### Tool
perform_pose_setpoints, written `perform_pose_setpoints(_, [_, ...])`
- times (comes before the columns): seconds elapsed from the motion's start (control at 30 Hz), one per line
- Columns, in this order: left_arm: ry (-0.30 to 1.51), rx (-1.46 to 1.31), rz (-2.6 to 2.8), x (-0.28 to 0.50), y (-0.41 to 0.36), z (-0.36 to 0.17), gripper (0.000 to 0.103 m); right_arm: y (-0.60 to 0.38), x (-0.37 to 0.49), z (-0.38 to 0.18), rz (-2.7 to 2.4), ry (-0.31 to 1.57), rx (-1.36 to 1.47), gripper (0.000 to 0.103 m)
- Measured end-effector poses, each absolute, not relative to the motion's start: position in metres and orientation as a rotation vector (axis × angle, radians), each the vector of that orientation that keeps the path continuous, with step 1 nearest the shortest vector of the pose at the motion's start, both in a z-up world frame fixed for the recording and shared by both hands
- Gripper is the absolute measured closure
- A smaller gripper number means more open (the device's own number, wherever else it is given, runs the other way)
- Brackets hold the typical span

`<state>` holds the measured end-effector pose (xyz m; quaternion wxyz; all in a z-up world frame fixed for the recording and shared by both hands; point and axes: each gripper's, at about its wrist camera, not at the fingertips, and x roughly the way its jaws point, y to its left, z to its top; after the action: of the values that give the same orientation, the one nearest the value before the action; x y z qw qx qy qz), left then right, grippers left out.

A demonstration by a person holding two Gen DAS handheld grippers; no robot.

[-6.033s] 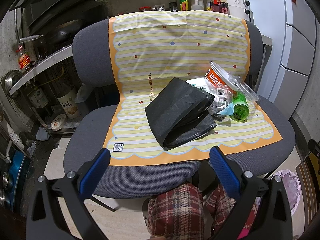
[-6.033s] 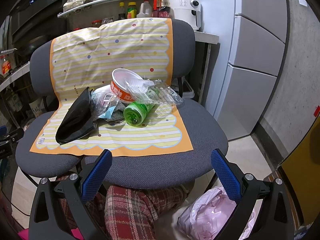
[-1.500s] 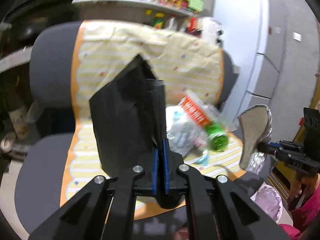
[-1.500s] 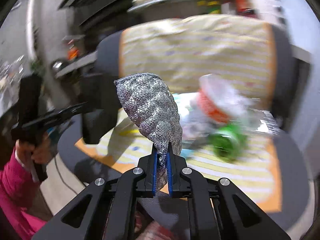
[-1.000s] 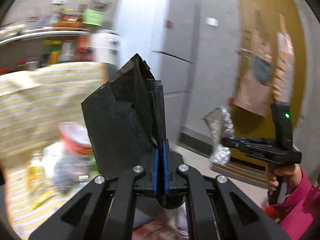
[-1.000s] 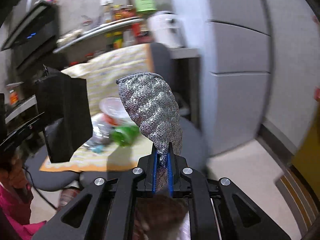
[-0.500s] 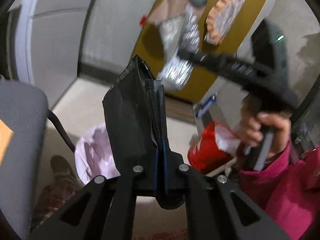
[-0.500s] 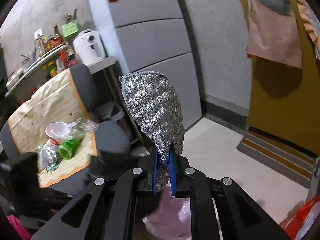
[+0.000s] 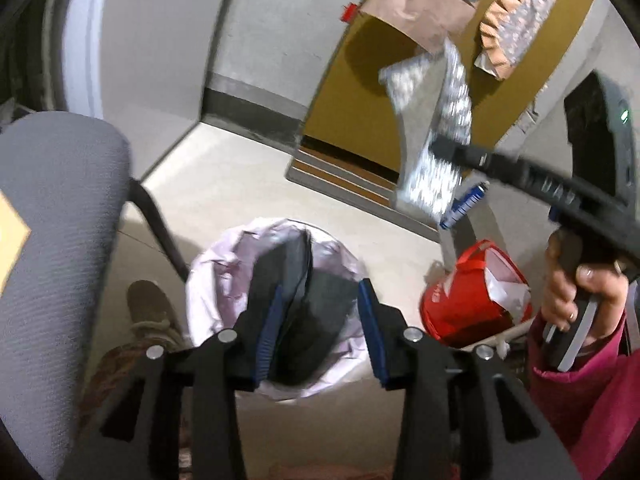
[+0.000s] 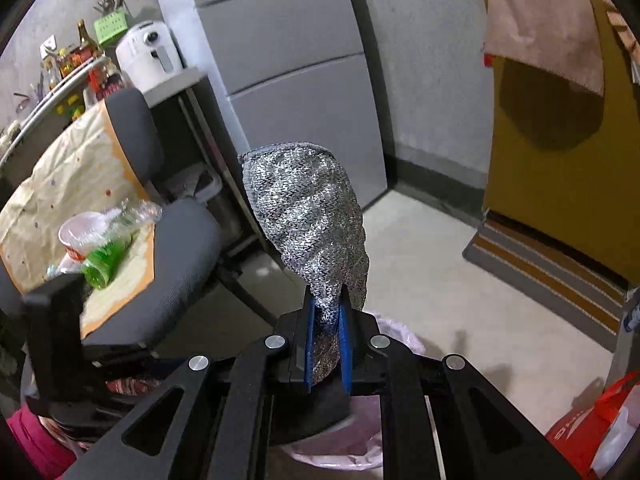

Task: Collect trash
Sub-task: 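Carry both items to the pink-lined bin and open both grippers, then return to the chair and grasp the yellow snack packet with the left gripper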

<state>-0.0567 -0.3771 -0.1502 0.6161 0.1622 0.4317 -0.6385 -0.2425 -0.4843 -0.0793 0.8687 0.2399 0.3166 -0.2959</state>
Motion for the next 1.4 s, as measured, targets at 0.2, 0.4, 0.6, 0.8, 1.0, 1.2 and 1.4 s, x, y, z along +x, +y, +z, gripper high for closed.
perform_pose_setpoints(0.2, [0.891, 0.323, -1.326, -0.036, -0.337, -0.127, 0.059, -0.476, -0.228, -0.098, -0.584, 0.713, 0.512, 0.089])
perform_pose_setpoints(0.4, [0.811, 0.275, -1.175, -0.019, -0.295, -0.102, 0.058, -0.473, -0.217, -0.111, -0.579, 0.76, 0.526, 0.045])
perform_pose_setpoints(0.6, [0.776, 0.255, -1.094, -0.011, -0.27, -0.093, 0.058, -0.47, -0.221, -0.093, -0.6, 0.706, 0.501, 0.044])
perform_pose_setpoints(0.8, [0.741, 0.247, -1.022, -0.013, -0.245, -0.091, 0.058, -0.448, -0.212, -0.064, -0.497, 0.577, 0.448, 0.045])
perform_pose_setpoints(1.0, [0.731, 0.22, -0.901, -0.002, -0.205, -0.091, 0.056, -0.414, -0.166, -0.052, -0.323, 0.575, 0.415, 0.045])
perform_pose_setpoints(1.2, [0.722, 0.166, -0.709, 0.029, -0.151, -0.088, 0.052, -0.352, -0.099, -0.036, -0.143, 0.642, 0.264, 0.045])
perform_pose_setpoints(1.4, [0.702, 0.111, -0.472, 0.063, -0.079, -0.087, 0.042, -0.29, -0.037, -0.031, -0.01, 0.668, 0.113, 0.044])
